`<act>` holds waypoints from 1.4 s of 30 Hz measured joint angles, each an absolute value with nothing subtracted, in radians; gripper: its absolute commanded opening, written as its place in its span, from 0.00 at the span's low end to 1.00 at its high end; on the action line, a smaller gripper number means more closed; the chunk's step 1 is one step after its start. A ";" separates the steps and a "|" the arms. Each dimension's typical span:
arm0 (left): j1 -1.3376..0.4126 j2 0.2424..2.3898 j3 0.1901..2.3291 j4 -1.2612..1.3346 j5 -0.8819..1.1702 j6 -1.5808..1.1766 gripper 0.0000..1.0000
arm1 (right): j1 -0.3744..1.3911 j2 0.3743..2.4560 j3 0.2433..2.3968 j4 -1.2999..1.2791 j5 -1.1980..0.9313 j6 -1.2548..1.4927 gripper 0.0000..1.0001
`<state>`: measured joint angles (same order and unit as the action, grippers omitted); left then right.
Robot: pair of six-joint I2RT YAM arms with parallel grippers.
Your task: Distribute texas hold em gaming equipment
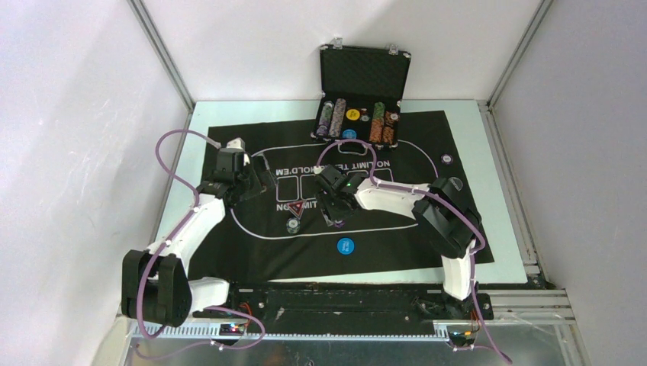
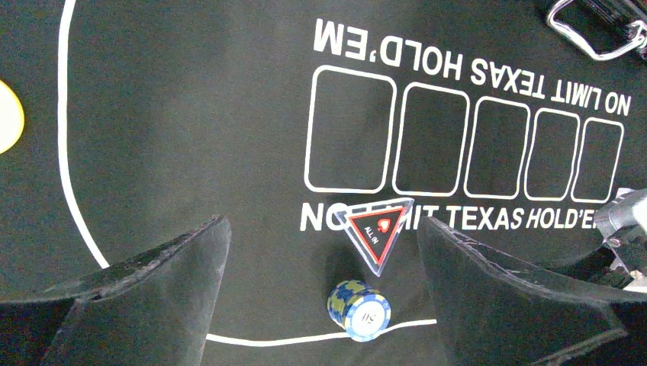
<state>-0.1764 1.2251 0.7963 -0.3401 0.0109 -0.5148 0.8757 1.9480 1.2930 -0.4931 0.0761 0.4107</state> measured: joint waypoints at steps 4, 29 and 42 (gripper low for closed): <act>-0.176 1.225 0.796 -0.340 0.011 -0.514 1.00 | 0.876 1.948 1.293 -0.493 0.078 0.411 0.46; -0.176 1.225 0.796 -0.340 0.011 -0.515 1.00 | 0.868 1.926 1.293 -0.492 0.083 0.407 0.30; -0.176 1.225 0.796 -0.340 0.011 -0.515 1.00 | 0.862 1.860 1.291 -0.513 0.089 0.407 0.27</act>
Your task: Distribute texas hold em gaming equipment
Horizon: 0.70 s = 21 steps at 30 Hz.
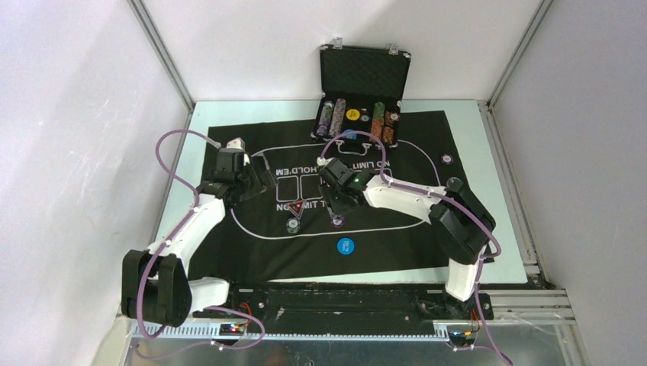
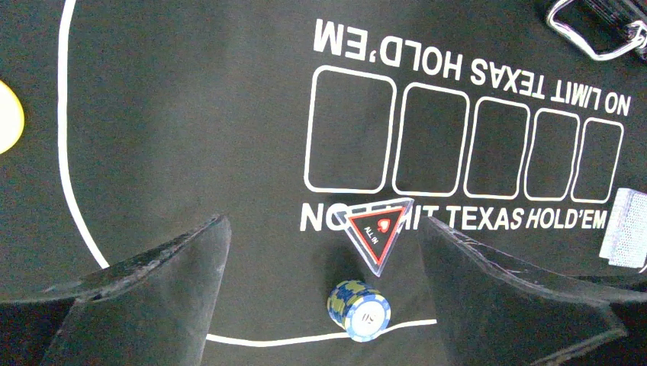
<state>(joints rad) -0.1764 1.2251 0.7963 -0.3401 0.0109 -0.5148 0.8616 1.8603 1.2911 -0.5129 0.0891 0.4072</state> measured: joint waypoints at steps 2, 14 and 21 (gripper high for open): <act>-0.177 1.225 0.796 -0.340 0.011 -0.514 1.00 | 0.862 1.846 1.288 -0.518 0.096 0.407 0.25; -0.178 1.225 0.796 -0.339 0.011 -0.514 1.00 | 0.853 1.603 1.015 -0.527 0.112 0.438 0.31; -0.208 1.227 0.796 -0.338 0.012 -0.514 1.00 | 0.854 1.521 0.841 -0.506 0.110 0.482 0.33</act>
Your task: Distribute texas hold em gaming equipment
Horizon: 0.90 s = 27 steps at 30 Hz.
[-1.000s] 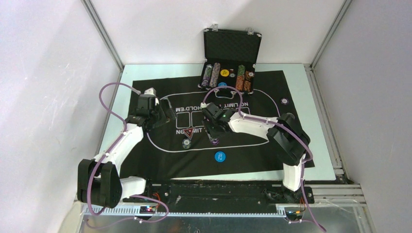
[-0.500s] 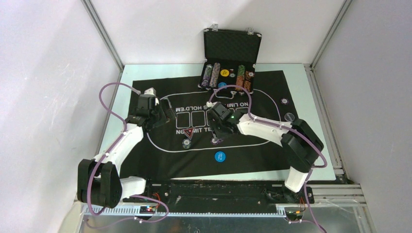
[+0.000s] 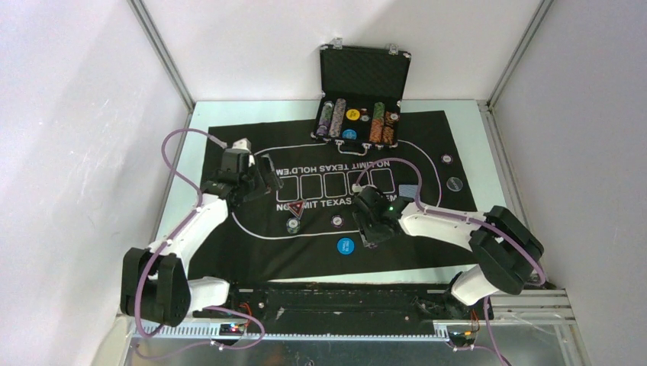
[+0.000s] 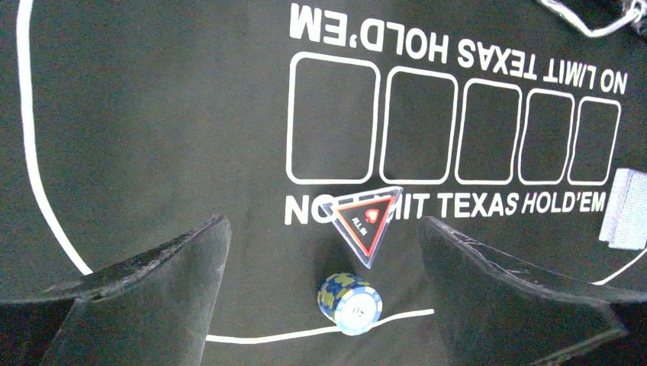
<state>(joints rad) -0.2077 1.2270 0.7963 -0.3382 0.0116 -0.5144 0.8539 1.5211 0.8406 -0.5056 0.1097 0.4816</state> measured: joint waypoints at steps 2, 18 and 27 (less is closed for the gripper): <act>-0.225 1.234 0.797 -0.338 0.015 -0.514 1.00 | 0.855 1.524 0.820 -0.488 0.110 0.490 0.35; -0.409 1.251 0.862 -0.365 0.001 -0.504 1.00 | 0.858 1.546 0.806 -0.396 0.114 0.504 0.85; -0.537 1.322 0.933 -0.385 -0.028 -0.472 1.00 | 0.773 1.328 0.776 -0.472 0.153 0.507 1.00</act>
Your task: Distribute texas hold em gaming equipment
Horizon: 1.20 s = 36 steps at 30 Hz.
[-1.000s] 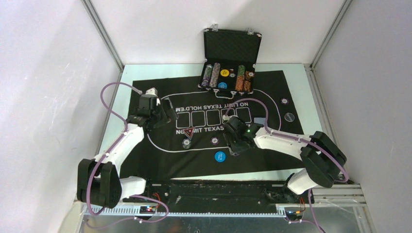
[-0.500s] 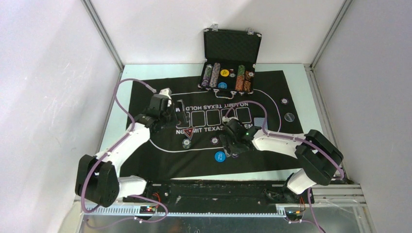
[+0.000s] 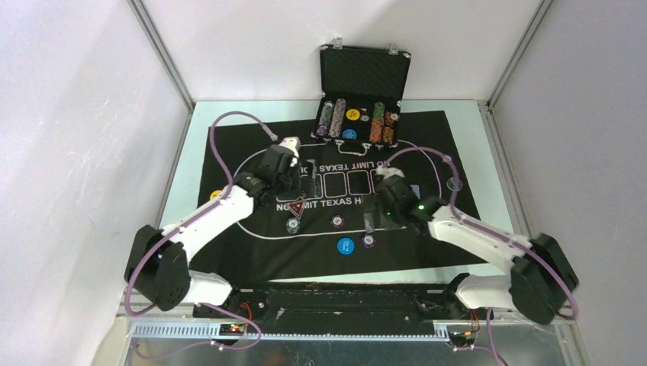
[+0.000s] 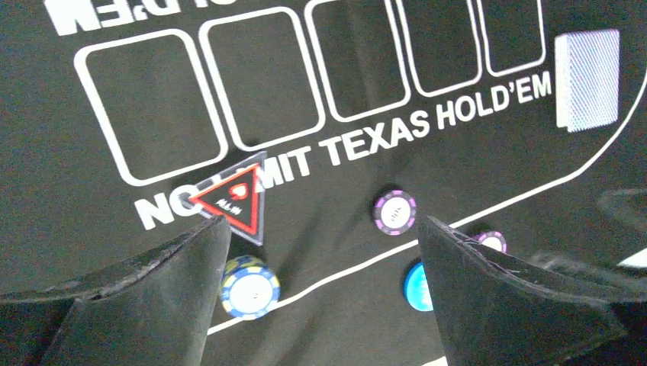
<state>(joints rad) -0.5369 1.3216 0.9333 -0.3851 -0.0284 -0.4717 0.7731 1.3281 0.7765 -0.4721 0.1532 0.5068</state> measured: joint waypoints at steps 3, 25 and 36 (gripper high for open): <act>-0.598 1.394 0.984 -0.388 -0.031 -0.469 1.00 | 0.645 1.194 0.744 -0.462 0.144 0.525 1.00; -0.836 1.909 1.287 -0.569 -0.012 -0.463 0.84 | 0.065 0.719 0.388 -0.335 0.002 0.675 0.99; -0.842 1.927 1.298 -0.588 -0.047 -0.470 0.62 | 0.038 0.772 0.388 -0.307 -0.082 0.675 0.99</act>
<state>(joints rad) -0.8421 1.9266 1.2984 -0.5880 -0.0475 -0.4698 0.0383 0.7715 0.3878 -0.3073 -0.0818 0.6746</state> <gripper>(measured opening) 0.657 0.992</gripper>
